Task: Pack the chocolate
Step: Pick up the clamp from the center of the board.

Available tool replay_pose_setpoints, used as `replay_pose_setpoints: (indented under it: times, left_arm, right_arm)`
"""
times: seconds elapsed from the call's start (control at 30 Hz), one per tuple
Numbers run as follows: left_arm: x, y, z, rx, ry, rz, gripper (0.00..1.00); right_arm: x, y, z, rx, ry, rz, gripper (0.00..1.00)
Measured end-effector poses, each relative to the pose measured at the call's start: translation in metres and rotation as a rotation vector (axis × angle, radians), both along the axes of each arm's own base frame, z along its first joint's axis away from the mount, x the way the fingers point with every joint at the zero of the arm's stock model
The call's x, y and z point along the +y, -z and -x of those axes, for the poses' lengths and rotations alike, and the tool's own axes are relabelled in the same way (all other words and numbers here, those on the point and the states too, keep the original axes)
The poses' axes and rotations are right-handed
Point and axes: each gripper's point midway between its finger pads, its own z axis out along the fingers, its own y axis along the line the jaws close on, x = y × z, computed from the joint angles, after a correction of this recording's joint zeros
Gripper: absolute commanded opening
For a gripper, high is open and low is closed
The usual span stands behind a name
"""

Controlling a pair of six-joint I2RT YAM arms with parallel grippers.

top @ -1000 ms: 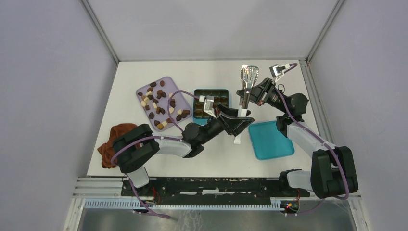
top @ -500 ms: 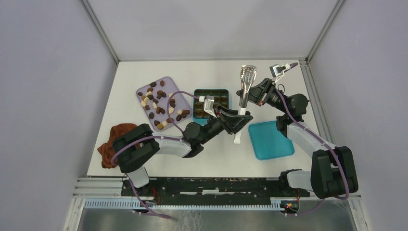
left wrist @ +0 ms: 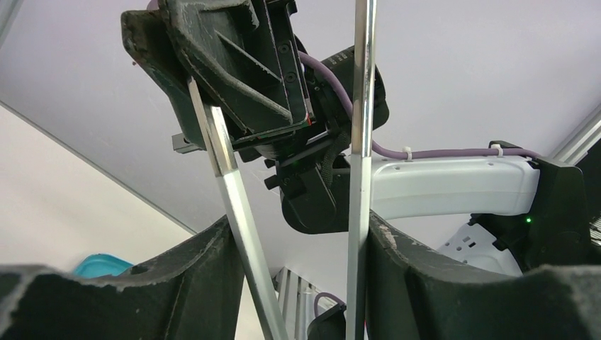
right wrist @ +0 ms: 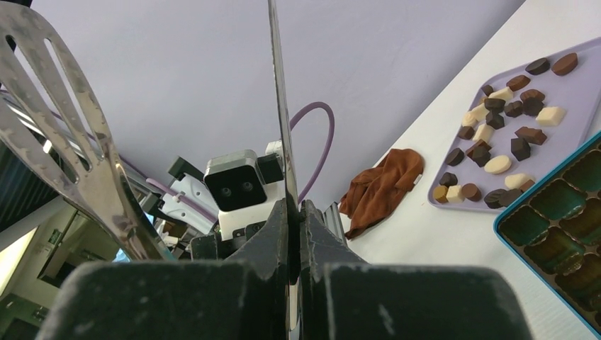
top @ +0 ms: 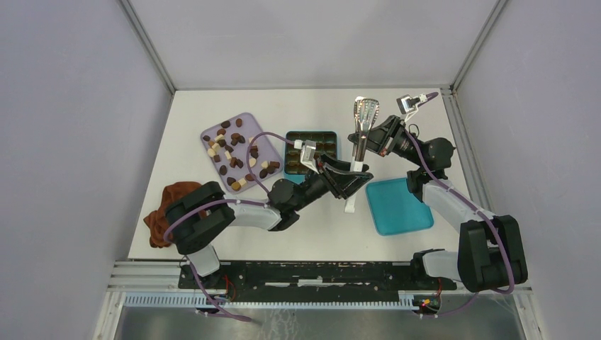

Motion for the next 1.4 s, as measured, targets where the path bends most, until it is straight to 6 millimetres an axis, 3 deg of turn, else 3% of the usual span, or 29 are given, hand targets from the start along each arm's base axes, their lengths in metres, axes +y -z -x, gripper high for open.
replay_pose_setpoints:
  times: [0.3,0.83,1.2,1.4]
  left_arm:
    - [0.000,0.001,-0.001,0.011,0.013,-0.001,0.51]
    - [0.011,0.003,-0.005,0.040,0.007,0.004,0.48]
    - [0.051,0.004,-0.019,0.114,-0.028,0.034,0.47]
    - [0.090,-0.011,-0.028,0.150,-0.061,0.033,0.47]
  right_arm:
    - [0.000,0.000,0.000,-0.006,-0.001,0.001,0.05]
    - [0.001,0.005,0.002,-0.097,0.007,0.065,0.50]
    - [-0.003,-0.006,0.015,-0.277,0.005,0.134,0.60]
    - [-0.022,-0.005,0.012,-0.384,0.065,0.210,0.60]
